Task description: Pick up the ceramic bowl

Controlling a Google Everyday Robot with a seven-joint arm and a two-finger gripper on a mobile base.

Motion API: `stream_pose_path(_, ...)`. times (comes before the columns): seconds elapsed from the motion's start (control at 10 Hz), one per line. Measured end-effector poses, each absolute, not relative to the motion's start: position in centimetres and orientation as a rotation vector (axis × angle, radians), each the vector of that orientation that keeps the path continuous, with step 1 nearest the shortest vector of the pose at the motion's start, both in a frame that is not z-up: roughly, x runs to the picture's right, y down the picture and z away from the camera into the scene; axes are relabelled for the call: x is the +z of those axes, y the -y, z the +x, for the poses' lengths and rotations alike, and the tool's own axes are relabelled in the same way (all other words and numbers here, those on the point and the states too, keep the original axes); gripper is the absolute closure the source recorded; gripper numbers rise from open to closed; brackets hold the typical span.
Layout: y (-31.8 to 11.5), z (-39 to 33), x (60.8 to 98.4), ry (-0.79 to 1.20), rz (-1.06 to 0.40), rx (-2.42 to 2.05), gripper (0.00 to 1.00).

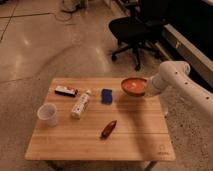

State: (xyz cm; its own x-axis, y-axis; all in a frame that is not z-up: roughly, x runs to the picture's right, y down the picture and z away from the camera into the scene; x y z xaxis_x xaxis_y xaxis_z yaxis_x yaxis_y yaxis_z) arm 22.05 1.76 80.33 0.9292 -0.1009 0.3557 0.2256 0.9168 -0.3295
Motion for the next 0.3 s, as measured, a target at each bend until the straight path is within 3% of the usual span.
stream_pose_path(0.3,-1.61,21.95,80.14,0.344,-0.371,-0.173,1.00)
